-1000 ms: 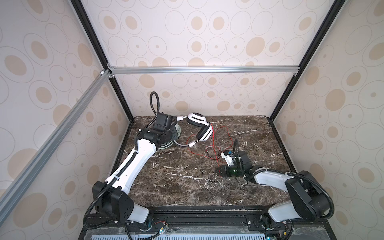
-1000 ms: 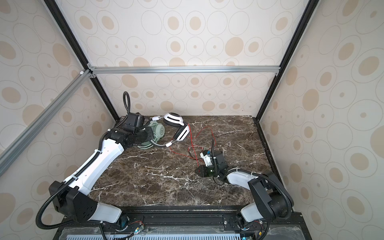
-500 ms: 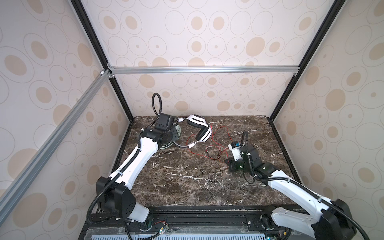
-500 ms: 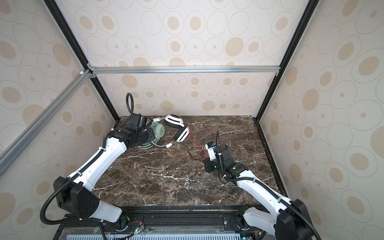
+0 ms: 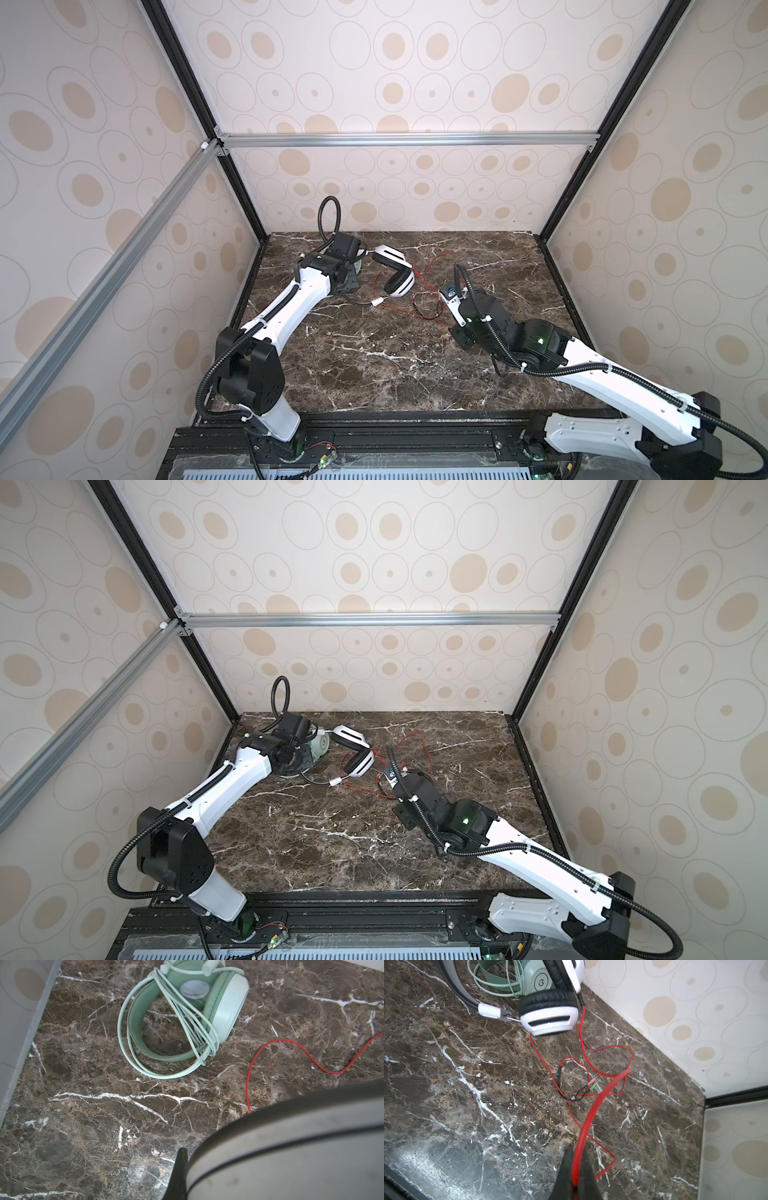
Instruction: Wrap the headphones
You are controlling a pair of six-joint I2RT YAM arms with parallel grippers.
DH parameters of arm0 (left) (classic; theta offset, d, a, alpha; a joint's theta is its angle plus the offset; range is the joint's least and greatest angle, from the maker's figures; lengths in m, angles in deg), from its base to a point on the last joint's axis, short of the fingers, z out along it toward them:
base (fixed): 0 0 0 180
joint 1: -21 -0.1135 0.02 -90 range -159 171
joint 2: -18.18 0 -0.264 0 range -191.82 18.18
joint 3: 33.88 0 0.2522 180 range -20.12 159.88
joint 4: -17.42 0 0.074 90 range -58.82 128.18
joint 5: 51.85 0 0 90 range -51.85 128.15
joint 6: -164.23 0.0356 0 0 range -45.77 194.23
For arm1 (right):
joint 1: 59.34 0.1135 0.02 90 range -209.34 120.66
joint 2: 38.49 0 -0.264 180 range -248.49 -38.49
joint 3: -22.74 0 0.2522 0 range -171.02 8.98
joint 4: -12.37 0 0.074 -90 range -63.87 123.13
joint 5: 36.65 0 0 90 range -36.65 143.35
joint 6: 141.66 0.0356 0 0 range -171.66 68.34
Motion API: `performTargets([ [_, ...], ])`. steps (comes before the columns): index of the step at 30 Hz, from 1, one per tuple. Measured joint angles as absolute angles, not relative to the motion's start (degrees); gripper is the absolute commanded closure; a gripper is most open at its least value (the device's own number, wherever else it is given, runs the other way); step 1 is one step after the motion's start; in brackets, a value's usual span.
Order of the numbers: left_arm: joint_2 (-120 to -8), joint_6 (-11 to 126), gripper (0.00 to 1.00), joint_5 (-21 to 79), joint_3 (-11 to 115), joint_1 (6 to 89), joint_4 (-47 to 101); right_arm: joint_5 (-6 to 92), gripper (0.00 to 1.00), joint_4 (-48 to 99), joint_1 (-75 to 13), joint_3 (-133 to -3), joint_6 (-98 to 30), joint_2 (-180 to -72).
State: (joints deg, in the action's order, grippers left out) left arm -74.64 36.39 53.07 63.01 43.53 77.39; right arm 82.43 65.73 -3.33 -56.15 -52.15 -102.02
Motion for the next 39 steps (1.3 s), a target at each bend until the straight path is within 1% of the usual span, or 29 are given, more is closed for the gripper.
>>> performTargets([
  [4, -75.2, 36.3, 1.0, 57.5, 64.8, 45.6, 79.8, 85.2, 1.0, 69.3, 1.1, -62.0, -55.5, -106.2],
  [7, -76.2, 35.8, 1.0, 61.2, 67.1, 46.3, 82.4, 85.3, 1.0, 71.4, 2.5, -64.5, -56.5, -107.8],
  [11, -77.8, 34.6, 1.0, 66.4, 70.4, 46.4, 86.4, 84.6, 1.0, 73.1, 2.6, -63.6, -56.0, -106.5],
  [17, -78.3, 33.5, 1.0, 72.2, 72.1, 46.1, 90.6, 84.8, 1.0, 77.6, 2.6, -60.9, -54.4, -101.4],
  [20, -79.3, 32.4, 1.0, 75.1, 74.4, 46.1, 93.7, 86.8, 1.0, 79.8, 2.6, -60.9, -54.0, -100.9],
  [24, -80.5, 30.6, 1.0, 78.4, 76.2, 46.3, 96.3, 92.9, 1.0, 83.0, 2.6, -61.3, -52.8, -103.2],
  [27, -80.6, 30.5, 1.0, 79.1, 76.2, 46.3, 97.2, 97.8, 1.0, 84.3, 2.6, -61.7, -52.3, -105.5],
  [29, -80.9, 30.6, 1.0, 79.2, 76.2, 47.0, 97.2, 99.0, 1.0, 84.0, 2.6, -62.0, -52.8, -106.2],
  [35, -83.5, 31.8, 1.0, 79.0, 76.3, 51.3, 96.8, 97.5, 1.0, 80.0, 2.6, -64.7, -57.1, -106.8],
  [39, -85.2, 35.3, 1.0, 74.8, 76.0, 54.4, 94.1, 95.0, 1.0, 76.0, 2.6, -66.0, -60.3, -108.0],
])
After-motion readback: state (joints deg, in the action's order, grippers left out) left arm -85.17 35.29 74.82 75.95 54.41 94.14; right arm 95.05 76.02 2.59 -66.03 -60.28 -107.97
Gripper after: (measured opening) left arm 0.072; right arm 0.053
